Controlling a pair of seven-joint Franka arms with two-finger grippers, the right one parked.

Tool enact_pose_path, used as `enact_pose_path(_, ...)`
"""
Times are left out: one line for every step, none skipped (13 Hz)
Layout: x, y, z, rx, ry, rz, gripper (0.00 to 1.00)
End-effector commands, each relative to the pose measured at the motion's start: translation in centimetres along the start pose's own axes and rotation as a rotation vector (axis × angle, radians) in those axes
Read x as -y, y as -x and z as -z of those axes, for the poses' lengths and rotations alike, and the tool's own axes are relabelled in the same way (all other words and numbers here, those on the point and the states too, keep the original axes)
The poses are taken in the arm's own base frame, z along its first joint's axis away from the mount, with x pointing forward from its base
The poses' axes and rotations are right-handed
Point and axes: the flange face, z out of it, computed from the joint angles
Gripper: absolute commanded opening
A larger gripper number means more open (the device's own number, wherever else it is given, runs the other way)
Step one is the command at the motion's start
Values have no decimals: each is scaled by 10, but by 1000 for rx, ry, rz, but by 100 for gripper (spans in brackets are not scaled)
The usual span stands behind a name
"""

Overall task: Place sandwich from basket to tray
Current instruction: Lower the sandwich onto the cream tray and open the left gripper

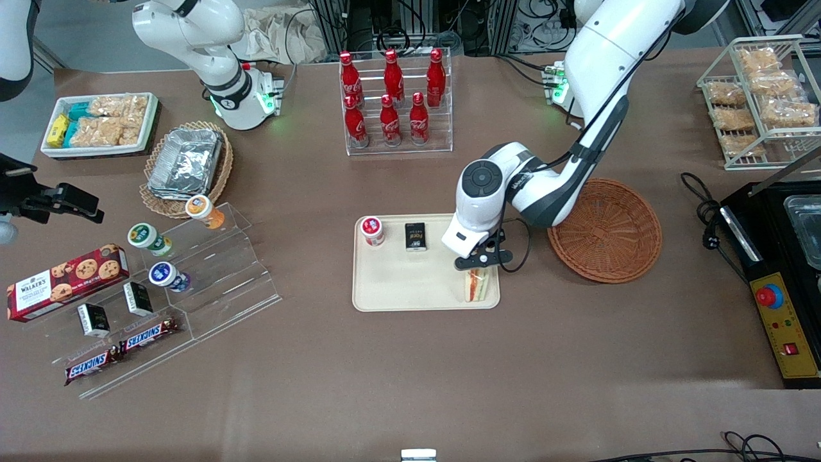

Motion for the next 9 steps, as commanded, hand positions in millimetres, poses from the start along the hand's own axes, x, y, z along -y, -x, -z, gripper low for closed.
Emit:
enact_pose_path(-7, -6, 4, -37, 9, 27, 100)
enact_pose_path(-6, -7, 6, -41, 11, 30, 100)
enact_pose_path(-5, -8, 9, -44, 10, 30, 100)
enact_pose_path(-4, -10, 13, -49, 9, 32, 100)
enact_pose_path(-3, -13, 22, -61, 16, 40, 100)
enact_pose_path(2, -19, 40, -84, 23, 50, 100)
enact_pose_path(7, -23, 62, -105, 24, 58, 100)
enact_pose_path(11, -27, 83, -120, 13, 70, 100)
enact_pose_path(23, -39, 101, -123, 4, 109, 100)
